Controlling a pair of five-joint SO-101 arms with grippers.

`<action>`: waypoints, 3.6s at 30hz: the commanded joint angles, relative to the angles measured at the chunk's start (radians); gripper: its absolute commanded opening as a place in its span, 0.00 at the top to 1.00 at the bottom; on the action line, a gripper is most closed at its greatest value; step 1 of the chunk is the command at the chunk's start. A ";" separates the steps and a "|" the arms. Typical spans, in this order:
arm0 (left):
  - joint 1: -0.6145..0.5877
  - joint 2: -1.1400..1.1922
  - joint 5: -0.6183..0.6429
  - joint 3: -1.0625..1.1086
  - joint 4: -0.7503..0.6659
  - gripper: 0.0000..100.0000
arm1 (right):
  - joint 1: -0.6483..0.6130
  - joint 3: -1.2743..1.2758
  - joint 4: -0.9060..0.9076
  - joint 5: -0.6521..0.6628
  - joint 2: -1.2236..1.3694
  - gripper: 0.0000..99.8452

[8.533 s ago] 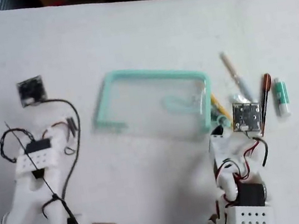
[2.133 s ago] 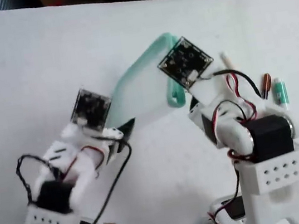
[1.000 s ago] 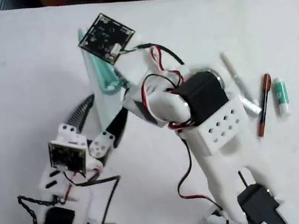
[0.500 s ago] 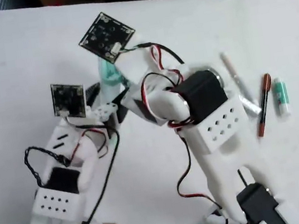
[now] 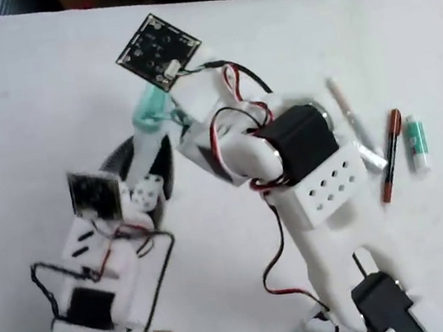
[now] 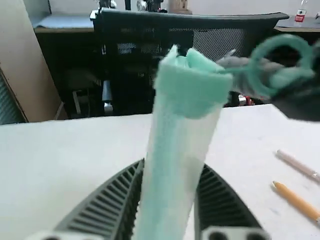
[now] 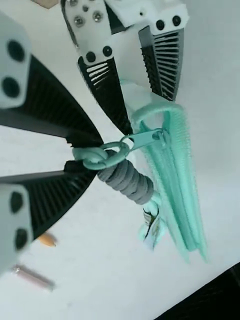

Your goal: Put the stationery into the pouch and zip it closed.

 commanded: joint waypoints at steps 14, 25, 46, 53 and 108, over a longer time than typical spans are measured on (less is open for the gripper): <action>0.058 -0.340 -0.123 0.163 0.074 0.92 | 0.048 -0.037 -0.183 -0.002 -0.001 0.98; 0.051 -0.340 -0.123 0.167 0.075 0.92 | 0.088 -0.046 -0.274 -0.008 0.108 0.98; 0.050 -0.338 -0.129 0.184 0.086 0.92 | 0.197 -0.037 -0.433 -0.009 0.130 0.98; 0.050 -0.338 -0.130 0.184 0.087 0.92 | 0.242 -0.044 -0.463 -0.009 0.209 0.98; 0.050 -0.338 -0.129 0.195 0.080 0.91 | 0.074 -0.675 -0.079 -0.213 0.564 0.98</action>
